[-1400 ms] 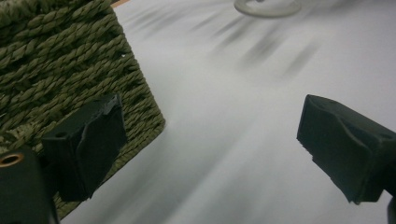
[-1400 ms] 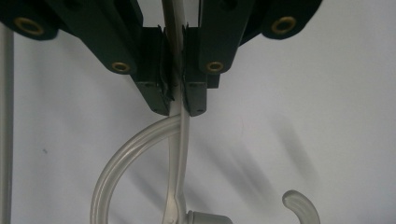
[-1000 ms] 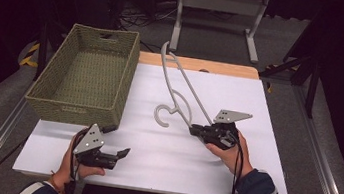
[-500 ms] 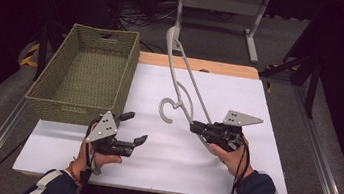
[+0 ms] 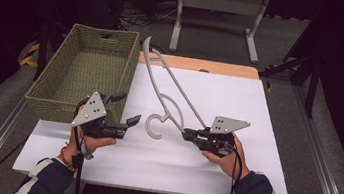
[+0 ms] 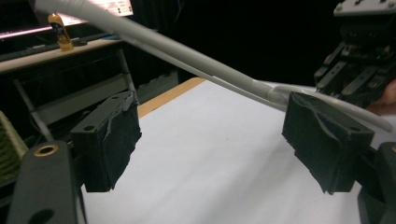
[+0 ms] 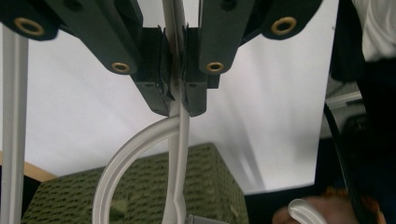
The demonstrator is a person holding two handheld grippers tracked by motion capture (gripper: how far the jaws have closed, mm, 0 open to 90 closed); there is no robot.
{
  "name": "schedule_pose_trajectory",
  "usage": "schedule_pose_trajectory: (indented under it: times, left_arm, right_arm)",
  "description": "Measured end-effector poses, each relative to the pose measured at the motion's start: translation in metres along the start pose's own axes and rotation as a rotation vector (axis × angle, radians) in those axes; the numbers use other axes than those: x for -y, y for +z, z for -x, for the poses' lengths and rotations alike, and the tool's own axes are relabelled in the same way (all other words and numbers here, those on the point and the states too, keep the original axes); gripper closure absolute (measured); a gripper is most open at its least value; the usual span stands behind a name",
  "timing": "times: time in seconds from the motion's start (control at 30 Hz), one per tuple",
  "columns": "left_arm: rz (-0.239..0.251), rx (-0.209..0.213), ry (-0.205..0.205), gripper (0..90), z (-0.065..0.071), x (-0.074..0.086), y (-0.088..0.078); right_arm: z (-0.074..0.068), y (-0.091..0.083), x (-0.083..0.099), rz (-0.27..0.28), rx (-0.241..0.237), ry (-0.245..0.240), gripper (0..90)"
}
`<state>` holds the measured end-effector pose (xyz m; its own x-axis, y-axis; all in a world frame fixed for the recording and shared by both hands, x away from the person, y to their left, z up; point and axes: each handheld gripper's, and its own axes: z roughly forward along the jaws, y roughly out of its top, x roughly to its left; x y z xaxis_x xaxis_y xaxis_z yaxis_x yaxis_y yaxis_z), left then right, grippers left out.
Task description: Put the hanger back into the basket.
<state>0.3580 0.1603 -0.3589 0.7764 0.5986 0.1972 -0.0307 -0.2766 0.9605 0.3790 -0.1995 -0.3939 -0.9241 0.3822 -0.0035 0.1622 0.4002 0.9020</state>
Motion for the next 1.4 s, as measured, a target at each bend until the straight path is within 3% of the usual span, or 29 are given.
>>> schedule_pose_trajectory:
  times: [0.07, 0.13, 0.27, 0.33, 0.5, 0.63, 0.67, 0.7, 0.77, 0.8, 0.87, 0.9, 1.0, 1.07, 1.2, 1.3, 1.4]
  left_arm:
    - [-0.047, 0.031, 0.052, 21.9, -0.001, -0.002, 0.002]
    - [-0.100, 0.027, 0.106, 21.0, 0.001, -0.002, 0.005]
    - [-0.150, 0.044, 0.136, 18.3, 0.002, 0.001, 0.010]
    - [-0.187, 0.045, 0.171, 19.0, 0.004, 0.002, 0.015]
    - [-0.226, 0.065, 0.232, 19.7, 0.015, 0.001, 0.025]
    - [-0.278, 0.123, 0.300, 23.0, 0.031, -0.001, 0.049]
    - [-0.312, 0.173, 0.344, 25.4, 0.040, -0.001, 0.063]
    - [-0.328, 0.169, 0.363, 26.1, 0.044, 0.000, 0.068]
    - [-0.361, 0.233, 0.382, 29.5, 0.052, 0.002, 0.082]
    - [-0.361, 0.233, 0.382, 32.8, 0.052, 0.002, 0.082]
    - [-0.413, 0.258, 0.395, 33.1, 0.058, 0.006, 0.093]
    - [-0.440, 0.288, 0.392, 34.4, 0.060, 0.009, 0.099]
    - [-0.505, 0.320, 0.399, 39.3, 0.064, 0.015, 0.108]
    - [-0.542, 0.328, 0.403, 41.5, 0.066, 0.019, 0.112]
    - [-0.643, 0.394, 0.397, 41.8, 0.066, 0.028, 0.121]
    - [-0.676, 0.449, 0.406, 50.0, 0.064, 0.030, 0.124]
    - [-0.735, 0.461, 0.427, 57.8, 0.065, 0.032, 0.127]
  right_arm:
    - [-0.002, 0.002, -0.001, -0.042, -0.013, -0.020, 82.5]
    - [-0.004, 0.003, -0.002, -0.086, -0.013, -0.051, 82.6]
    - [-0.007, 0.006, -0.001, -0.207, -0.015, -0.115, 82.6]
    - [-0.008, 0.005, 0.001, -0.249, -0.007, -0.140, 82.6]
    - [-0.011, -0.007, 0.008, -0.316, 0.008, -0.172, 82.6]
    - [-0.014, -0.022, 0.015, -0.381, 0.014, -0.199, 82.5]
    - [-0.015, -0.025, 0.017, -0.386, 0.013, -0.199, 82.5]
    - [-0.016, -0.028, 0.018, -0.396, 0.013, -0.203, 82.5]
    - [-0.017, -0.032, 0.019, -0.411, 0.013, -0.207, 82.6]
    - [-0.017, -0.032, 0.019, -0.411, 0.013, -0.207, 82.6]
    - [-0.017, -0.035, 0.020, -0.436, 0.015, -0.216, 82.6]
    - [-0.017, -0.036, 0.020, -0.453, 0.013, -0.220, 82.6]
    - [-0.019, -0.036, 0.023, -0.530, 0.000, -0.255, 82.5]
    - [-0.022, -0.034, 0.023, -0.564, -0.013, -0.277, 82.5]
    - [-0.027, -0.031, 0.021, -0.598, -0.046, -0.312, 82.5]
    - [-0.030, -0.029, 0.020, -0.635, -0.054, -0.343, 82.5]
    - [-0.031, -0.029, 0.019, -0.663, -0.039, -0.365, 82.5]
